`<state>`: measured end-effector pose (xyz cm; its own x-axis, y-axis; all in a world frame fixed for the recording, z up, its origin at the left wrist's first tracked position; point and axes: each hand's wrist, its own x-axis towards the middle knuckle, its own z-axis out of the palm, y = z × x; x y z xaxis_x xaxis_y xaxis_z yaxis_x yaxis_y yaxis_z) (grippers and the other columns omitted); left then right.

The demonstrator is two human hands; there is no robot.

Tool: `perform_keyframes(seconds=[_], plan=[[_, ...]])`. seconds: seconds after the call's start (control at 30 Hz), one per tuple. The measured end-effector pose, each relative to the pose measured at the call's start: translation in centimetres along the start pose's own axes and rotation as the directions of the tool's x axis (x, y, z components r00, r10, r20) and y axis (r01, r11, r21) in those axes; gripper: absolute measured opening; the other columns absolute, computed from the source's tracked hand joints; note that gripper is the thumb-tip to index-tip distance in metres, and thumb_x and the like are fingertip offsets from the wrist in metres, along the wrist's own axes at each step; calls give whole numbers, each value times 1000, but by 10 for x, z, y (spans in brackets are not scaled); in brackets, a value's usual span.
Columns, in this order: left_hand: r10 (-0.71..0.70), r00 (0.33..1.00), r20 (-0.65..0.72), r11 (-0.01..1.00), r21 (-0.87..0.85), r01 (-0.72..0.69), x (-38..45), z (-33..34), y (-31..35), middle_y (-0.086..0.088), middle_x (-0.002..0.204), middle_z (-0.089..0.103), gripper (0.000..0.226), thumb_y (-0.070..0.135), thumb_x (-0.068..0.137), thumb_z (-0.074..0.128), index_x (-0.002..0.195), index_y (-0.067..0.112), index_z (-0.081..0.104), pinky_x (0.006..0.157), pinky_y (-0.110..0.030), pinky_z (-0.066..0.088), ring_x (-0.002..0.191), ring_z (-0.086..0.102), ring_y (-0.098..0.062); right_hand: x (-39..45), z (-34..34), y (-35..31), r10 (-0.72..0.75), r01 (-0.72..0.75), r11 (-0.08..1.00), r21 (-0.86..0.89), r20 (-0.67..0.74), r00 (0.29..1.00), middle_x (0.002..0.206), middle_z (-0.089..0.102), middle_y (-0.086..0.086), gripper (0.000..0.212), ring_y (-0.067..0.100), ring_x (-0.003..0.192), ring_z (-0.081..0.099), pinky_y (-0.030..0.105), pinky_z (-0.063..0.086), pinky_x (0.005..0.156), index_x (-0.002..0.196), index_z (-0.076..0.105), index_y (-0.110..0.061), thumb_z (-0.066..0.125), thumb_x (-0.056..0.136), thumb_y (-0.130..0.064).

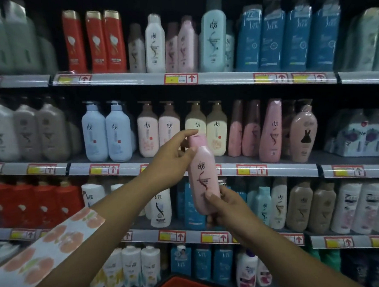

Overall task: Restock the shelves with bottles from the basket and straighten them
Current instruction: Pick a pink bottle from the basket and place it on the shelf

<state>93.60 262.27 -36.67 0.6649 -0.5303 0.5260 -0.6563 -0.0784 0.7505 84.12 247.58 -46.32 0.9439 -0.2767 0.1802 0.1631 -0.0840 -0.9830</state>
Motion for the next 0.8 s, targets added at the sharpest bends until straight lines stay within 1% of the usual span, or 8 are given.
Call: perform_keyframes(seconds=[0.13, 0.27, 0.33, 0.37, 0.47, 0.57, 0.67, 0.8], plan=[[33, 999, 32, 999, -19, -33, 11, 1, 2, 9, 135, 58, 53, 24, 101, 58, 148, 39, 39, 90, -42, 60, 104, 70, -11, 7, -6, -10, -4, 6, 999, 34, -58, 998, 104, 70, 19, 23, 20, 61, 60, 37, 56, 67, 121, 60, -20, 54, 103, -33], [79, 994, 75, 996, -38, -77, 26, 15, 7, 10, 142, 54, 61, 25, 98, 63, 144, 55, 36, 94, -45, 57, 106, 70, -11, 11, -24, -19, -32, 36, 999, 34, -112, 993, 100, 69, 22, 23, 18, 58, 58, 35, 53, 61, 120, 61, -19, 51, 104, -32], [112, 990, 83, 993, -46, -108, 34, 20, 16, 11, 141, 55, 63, 28, 95, 64, 136, 68, 36, 96, -45, 56, 105, 70, -12, 12, -31, -27, -42, 47, 998, 40, -118, 992, 98, 68, 24, 23, 18, 56, 56, 34, 52, 58, 119, 60, -16, 50, 105, -31], [130, 988, 85, 991, -40, -127, 39, 21, 22, 13, 140, 56, 64, 28, 95, 64, 136, 68, 35, 96, -45, 56, 104, 70, -12, 14, -35, -33, -44, 51, 998, 49, -124, 991, 94, 66, 23, 23, 19, 55, 55, 34, 51, 56, 118, 59, -13, 49, 105, -30], [158, 984, 79, 987, 9, -160, 52, 18, 45, 15, 143, 53, 68, 25, 98, 64, 151, 50, 29, 94, -37, 57, 104, 69, -8, 17, -41, -56, -65, 73, 996, 58, -142, 988, 94, 64, 25, 24, 21, 58, 55, 32, 52, 55, 117, 59, -11, 47, 106, -28], [174, 984, 46, 984, 31, -176, 63, 6, 68, 14, 139, 52, 71, 23, 99, 63, 156, 40, 25, 97, -33, 55, 111, 63, -7, 22, -41, -82, -107, 116, 991, 60, -136, 985, 95, 63, 26, 24, 23, 62, 56, 31, 52, 54, 114, 61, -14, 47, 106, -30], [184, 983, 22, 983, 19, -184, 73, -13, 87, 10, 137, 52, 73, 20, 99, 61, 158, 37, 21, 97, -39, 56, 117, 63, -13, 30, -34, -108, -151, 155, 988, 25, -116, 982, 105, 67, 21, 24, 29, 74, 60, 32, 53, 58, 116, 61, -18, 43, 107, -32], [188, 982, -12, 982, -27, -188, 91, -40, 97, 12, 128, 57, 70, 14, 99, 62, 150, 48, 29, 86, -42, 61, 106, 69, -15, 45, -17, -141, -264, 249, 960, -131, -111, 958, 109, 65, 8, 17, 34, 89, 68, 38, 59, 70, 117, 53, -29, 40, 108, -35]])
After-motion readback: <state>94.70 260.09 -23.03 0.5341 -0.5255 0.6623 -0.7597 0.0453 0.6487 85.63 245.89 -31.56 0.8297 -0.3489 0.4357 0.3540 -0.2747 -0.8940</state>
